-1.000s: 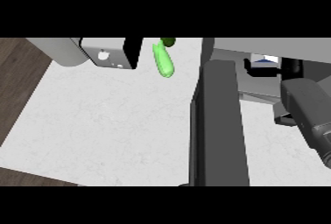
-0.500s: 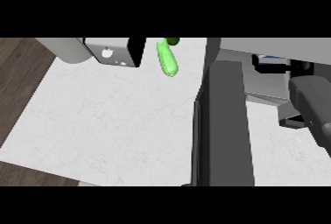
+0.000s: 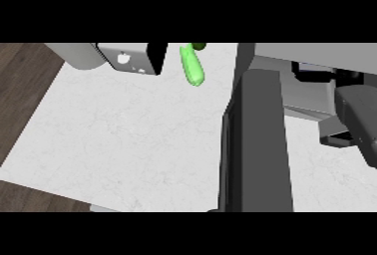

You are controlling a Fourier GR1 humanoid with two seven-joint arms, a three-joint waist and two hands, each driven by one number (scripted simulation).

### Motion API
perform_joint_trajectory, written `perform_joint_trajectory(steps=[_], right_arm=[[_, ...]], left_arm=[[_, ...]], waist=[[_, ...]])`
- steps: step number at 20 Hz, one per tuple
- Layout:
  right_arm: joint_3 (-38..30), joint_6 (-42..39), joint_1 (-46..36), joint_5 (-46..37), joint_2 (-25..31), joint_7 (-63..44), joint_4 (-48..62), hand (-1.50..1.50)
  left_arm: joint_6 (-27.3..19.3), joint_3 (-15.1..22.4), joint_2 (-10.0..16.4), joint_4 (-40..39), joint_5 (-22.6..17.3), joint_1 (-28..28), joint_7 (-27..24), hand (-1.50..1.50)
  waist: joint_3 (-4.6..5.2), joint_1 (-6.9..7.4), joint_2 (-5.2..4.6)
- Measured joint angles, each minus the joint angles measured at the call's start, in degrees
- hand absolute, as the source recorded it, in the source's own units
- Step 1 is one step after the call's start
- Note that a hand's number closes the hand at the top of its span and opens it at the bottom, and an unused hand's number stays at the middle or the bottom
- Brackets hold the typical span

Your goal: Pick up the milk, place it into the microwave and close the microwave

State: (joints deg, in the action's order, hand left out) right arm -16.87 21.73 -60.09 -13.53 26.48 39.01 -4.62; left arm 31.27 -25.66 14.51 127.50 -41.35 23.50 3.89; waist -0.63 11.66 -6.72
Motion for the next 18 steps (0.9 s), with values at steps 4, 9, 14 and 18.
perform_joint_trajectory(steps=[4, 9, 14, 18], right_arm=[[-1.78, -2.86, -1.51, 1.91, -2.01, 1.11, -0.86, -1.50], [0.09, -6.07, -3.75, 0.18, -4.70, -0.63, 0.26, -1.50], [1.95, -3.63, -6.36, -1.78, -7.96, -4.15, 1.25, -1.50], [2.49, -0.85, -8.18, -2.55, -9.70, -6.52, 1.51, -1.50]], left_arm=[[0.10, 0.26, 0.14, -0.63, 0.59, -0.48, 0.13, -1.50], [0.29, 0.54, 0.81, -1.53, 1.42, -1.86, 0.24, -1.50], [0.15, 1.07, 0.98, -2.54, 2.15, -2.92, 0.52, -1.50], [0.29, 1.88, 0.73, -3.17, 2.57, -3.21, 0.74, -1.50]], waist=[[-0.14, 0.29, 0.42], [0.12, 1.04, 0.66], [0.31, 1.20, 1.09], [0.39, 0.62, 1.53]])
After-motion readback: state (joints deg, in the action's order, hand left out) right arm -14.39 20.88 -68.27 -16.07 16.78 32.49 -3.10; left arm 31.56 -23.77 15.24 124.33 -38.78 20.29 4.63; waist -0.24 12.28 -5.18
